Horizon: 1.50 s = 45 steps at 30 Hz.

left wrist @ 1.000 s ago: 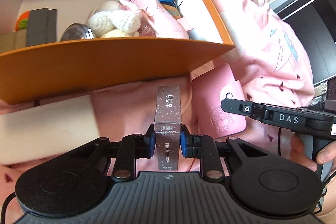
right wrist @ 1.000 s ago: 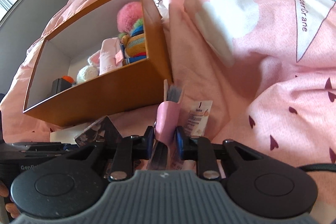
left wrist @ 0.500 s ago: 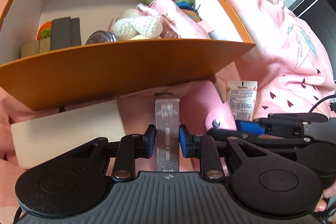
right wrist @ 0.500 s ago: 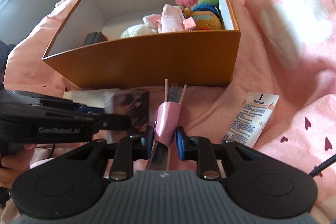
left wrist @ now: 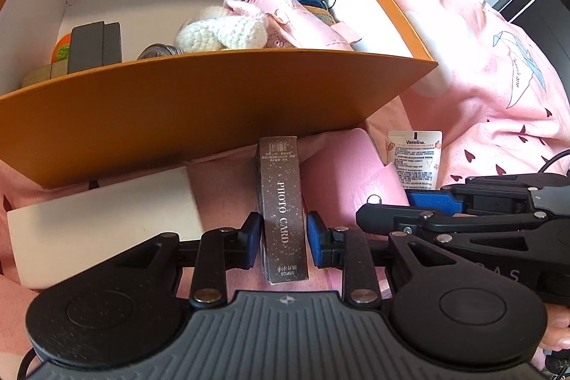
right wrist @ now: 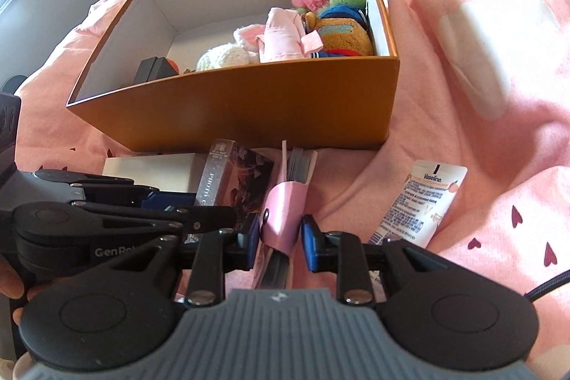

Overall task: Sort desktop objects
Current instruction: 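Lift photo card box with left tool while right tool lifts card holder, then carry photo card box over orange box while right tool carries card holder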

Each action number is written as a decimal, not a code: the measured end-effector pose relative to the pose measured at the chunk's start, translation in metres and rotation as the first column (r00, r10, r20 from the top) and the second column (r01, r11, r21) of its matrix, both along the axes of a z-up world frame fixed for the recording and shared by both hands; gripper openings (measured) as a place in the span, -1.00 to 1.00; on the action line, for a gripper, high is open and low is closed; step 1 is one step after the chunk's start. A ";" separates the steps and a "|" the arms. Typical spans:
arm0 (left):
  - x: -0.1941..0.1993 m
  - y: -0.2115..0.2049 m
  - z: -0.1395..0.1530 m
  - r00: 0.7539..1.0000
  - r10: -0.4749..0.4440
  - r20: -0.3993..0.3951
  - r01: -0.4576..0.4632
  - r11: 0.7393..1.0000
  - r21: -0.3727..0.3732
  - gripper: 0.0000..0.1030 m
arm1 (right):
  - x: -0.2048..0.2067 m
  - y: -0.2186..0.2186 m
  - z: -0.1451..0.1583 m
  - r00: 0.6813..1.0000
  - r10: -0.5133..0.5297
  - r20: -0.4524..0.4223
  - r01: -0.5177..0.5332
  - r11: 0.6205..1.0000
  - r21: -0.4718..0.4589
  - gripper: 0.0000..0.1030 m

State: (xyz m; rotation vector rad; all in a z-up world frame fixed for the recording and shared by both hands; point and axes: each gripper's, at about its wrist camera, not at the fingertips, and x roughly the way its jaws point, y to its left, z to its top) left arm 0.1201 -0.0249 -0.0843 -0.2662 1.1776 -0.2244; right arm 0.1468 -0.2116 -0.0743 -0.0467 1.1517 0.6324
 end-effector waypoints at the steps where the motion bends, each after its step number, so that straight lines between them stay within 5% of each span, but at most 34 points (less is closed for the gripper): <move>1: 0.001 0.001 -0.001 1.000 0.001 0.000 -0.001 1.000 -0.005 -0.40 | 0.000 0.001 -0.001 1.000 0.003 0.001 -0.003 1.000 0.000 -0.43; 12: -0.012 0.019 0.022 1.000 -0.008 0.005 0.008 0.997 -0.070 -0.50 | -0.006 -0.002 0.019 0.999 0.035 0.023 -0.036 0.999 0.028 -0.54; 21: -0.025 0.051 0.088 0.996 0.016 0.092 -0.005 0.993 -0.121 -0.50 | -0.010 -0.006 0.084 0.993 0.076 0.093 -0.089 0.985 0.149 -0.54; 30: 0.013 0.089 0.141 0.979 0.074 0.188 -0.055 0.993 -0.108 -0.50 | 0.025 0.031 0.140 0.965 0.099 0.244 -0.160 0.957 0.243 -0.55; 36: 0.062 0.115 0.141 0.968 0.136 0.209 -0.133 0.991 -0.028 -0.50 | 0.080 0.070 0.128 0.971 0.066 0.230 -0.128 0.956 0.266 -0.54; 45: 0.120 0.135 0.085 0.970 0.197 0.145 -0.213 0.972 0.103 -0.50 | 0.137 0.120 0.069 0.988 0.020 0.155 -0.061 0.962 0.266 -0.55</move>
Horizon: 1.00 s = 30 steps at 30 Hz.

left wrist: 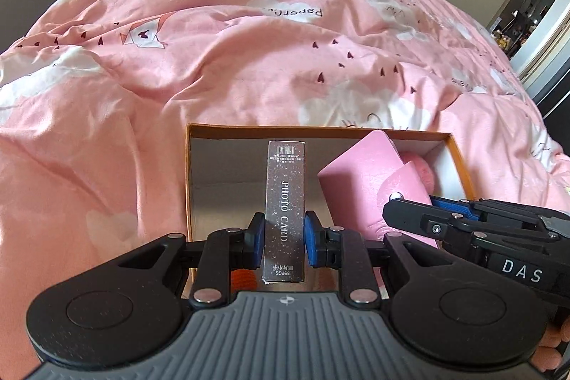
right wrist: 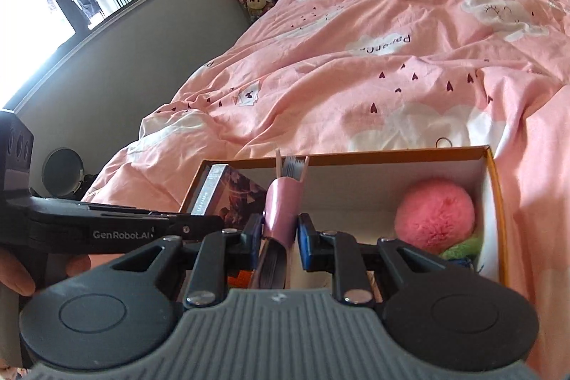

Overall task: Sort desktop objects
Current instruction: 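Carry photo card box over orange box while right tool carries card holder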

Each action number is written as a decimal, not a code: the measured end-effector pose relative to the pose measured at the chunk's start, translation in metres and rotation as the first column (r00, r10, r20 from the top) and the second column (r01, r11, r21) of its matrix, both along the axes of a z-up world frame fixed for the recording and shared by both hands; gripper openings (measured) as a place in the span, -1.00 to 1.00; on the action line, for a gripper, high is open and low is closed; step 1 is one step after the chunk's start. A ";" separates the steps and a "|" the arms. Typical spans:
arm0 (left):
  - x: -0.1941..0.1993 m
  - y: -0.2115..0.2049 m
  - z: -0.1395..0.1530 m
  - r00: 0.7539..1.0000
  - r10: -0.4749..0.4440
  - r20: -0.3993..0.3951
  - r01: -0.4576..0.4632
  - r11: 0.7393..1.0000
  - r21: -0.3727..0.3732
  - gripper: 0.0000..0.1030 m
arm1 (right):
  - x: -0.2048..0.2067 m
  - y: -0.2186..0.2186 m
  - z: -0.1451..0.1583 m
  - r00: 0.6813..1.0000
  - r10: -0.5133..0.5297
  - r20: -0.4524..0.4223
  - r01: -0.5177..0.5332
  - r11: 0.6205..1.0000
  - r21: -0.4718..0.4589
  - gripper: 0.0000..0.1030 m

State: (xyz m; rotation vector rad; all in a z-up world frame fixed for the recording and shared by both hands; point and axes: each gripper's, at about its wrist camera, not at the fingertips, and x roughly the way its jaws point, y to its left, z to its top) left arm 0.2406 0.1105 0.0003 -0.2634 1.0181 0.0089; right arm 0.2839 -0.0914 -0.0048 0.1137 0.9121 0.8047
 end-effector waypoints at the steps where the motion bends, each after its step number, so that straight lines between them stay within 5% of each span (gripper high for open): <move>1: 0.003 -0.001 -0.005 1.000 0.002 -0.006 -0.002 1.000 0.018 -0.50 | 0.004 0.005 -0.007 1.000 -0.003 -0.019 0.003 1.000 -0.002 -0.54; 10: 0.019 -0.023 -0.031 0.998 0.037 -0.051 -0.025 0.976 0.216 -0.50 | 0.026 0.028 -0.044 0.996 -0.044 -0.083 0.041 0.999 -0.032 -0.55; 16: 0.032 -0.026 -0.036 0.994 0.067 -0.089 -0.040 0.961 0.275 -0.50 | 0.036 0.036 -0.065 0.988 -0.048 -0.144 0.038 0.997 -0.071 -0.55; 30: 0.032 -0.012 -0.027 0.996 0.060 -0.071 -0.041 0.968 0.247 -0.39 | 0.042 0.048 -0.075 0.983 -0.013 -0.185 0.001 0.998 -0.062 -0.54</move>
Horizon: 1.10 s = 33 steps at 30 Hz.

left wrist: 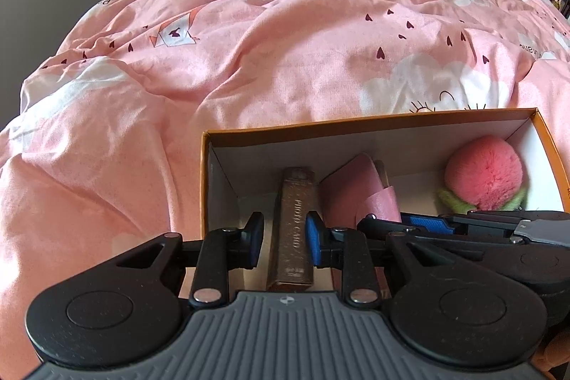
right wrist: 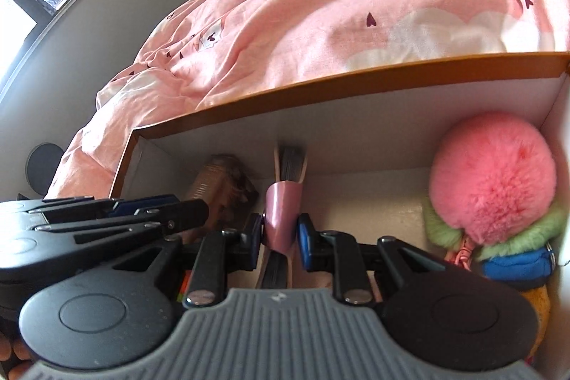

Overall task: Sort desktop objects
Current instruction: 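Carry photo card box over orange box while right tool carries card holder, then lower and release photo card box in box while right tool releases card holder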

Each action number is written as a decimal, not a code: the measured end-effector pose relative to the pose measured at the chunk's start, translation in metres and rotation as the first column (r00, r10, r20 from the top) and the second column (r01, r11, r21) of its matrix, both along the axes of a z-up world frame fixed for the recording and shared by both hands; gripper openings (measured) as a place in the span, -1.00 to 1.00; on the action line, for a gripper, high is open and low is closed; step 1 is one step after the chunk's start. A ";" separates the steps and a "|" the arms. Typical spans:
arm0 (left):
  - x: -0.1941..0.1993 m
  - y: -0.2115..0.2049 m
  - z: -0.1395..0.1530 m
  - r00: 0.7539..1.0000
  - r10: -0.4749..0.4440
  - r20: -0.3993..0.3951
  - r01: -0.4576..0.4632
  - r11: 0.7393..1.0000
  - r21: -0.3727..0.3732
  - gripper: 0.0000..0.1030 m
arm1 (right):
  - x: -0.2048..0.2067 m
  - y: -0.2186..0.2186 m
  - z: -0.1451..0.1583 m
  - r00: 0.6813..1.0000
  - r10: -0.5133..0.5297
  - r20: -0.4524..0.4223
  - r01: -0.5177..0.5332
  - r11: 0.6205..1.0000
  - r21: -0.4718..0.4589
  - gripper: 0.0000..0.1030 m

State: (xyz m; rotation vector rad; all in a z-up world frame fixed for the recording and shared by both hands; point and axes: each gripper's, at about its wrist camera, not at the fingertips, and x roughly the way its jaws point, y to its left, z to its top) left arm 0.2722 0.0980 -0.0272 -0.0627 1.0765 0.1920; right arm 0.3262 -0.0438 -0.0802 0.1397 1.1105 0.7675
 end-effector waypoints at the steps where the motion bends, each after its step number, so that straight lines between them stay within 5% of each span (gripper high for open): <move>1: -0.001 0.002 0.003 1.000 0.000 0.010 0.000 1.000 -0.004 -0.36 | -0.001 0.002 0.000 1.000 0.005 0.000 -0.005 1.000 0.000 -0.54; 15: -0.054 0.063 0.048 0.975 0.124 0.187 -0.074 0.965 -0.254 -0.33 | -0.013 0.032 0.005 0.999 0.036 0.036 -0.035 0.999 -0.029 -0.54; 33: -0.080 0.084 0.021 0.968 0.199 0.153 -0.134 0.926 -0.354 -0.33 | -0.032 0.060 0.015 0.989 0.133 0.058 -0.131 0.991 -0.027 -0.38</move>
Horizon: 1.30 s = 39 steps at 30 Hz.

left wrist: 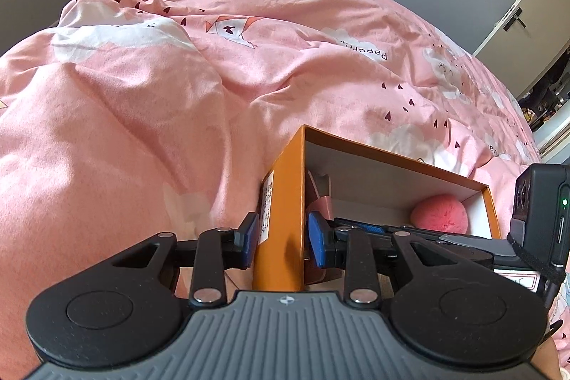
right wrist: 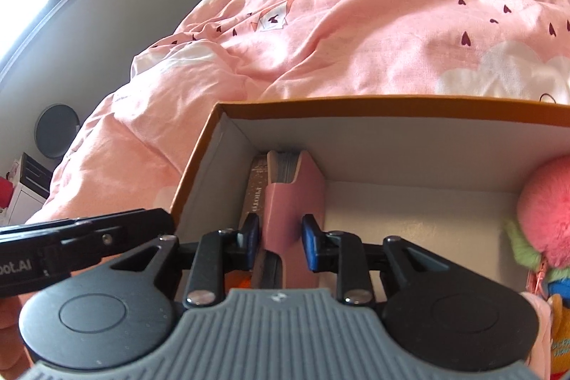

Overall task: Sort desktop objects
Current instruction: 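Lower and release photo card box in box while right tool releases card holder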

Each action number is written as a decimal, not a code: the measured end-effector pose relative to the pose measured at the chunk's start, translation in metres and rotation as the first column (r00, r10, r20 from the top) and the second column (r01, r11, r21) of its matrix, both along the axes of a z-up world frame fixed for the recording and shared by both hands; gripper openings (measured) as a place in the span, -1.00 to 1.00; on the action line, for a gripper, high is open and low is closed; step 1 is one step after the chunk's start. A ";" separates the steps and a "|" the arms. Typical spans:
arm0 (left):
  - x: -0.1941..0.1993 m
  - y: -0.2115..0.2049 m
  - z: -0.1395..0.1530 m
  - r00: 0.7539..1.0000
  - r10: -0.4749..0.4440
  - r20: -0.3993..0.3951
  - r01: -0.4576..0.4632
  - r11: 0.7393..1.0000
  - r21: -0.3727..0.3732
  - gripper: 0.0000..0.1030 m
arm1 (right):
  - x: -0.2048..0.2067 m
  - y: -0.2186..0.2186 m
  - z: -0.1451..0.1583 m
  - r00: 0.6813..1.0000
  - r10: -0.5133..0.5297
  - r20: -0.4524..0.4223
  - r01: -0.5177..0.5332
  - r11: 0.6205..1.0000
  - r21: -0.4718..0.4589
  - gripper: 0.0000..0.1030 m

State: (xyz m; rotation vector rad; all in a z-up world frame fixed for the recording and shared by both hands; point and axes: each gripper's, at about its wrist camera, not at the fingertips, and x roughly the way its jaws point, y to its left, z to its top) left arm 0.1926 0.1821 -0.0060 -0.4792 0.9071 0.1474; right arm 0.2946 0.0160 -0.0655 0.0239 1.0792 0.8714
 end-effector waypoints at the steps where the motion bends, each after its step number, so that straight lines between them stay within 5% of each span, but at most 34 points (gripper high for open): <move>1: 0.000 0.001 0.000 1.000 0.001 0.000 -0.001 1.000 -0.002 -0.34 | -0.002 0.000 0.001 1.000 0.007 0.001 -0.007 1.000 0.002 -0.36; 13: -0.004 -0.002 -0.002 1.000 -0.022 0.004 0.022 1.000 -0.017 -0.34 | -0.013 0.005 -0.001 0.999 0.042 -0.003 -0.042 0.999 -0.025 -0.31; 22: -0.013 -0.002 0.005 1.000 -0.019 0.019 0.019 1.000 0.006 -0.34 | -0.026 -0.001 0.019 0.993 0.063 0.097 -0.057 0.996 -0.065 -0.31; 29: -0.035 -0.012 0.015 0.998 -0.040 0.042 0.037 0.997 0.066 -0.33 | -0.064 -0.012 0.040 0.929 0.146 0.341 -0.090 0.981 -0.172 0.02; 39: -0.077 -0.036 0.023 0.993 -0.094 0.072 0.079 0.980 0.184 -0.33 | -0.112 -0.050 0.062 0.852 0.154 0.501 -0.086 0.984 -0.156 0.61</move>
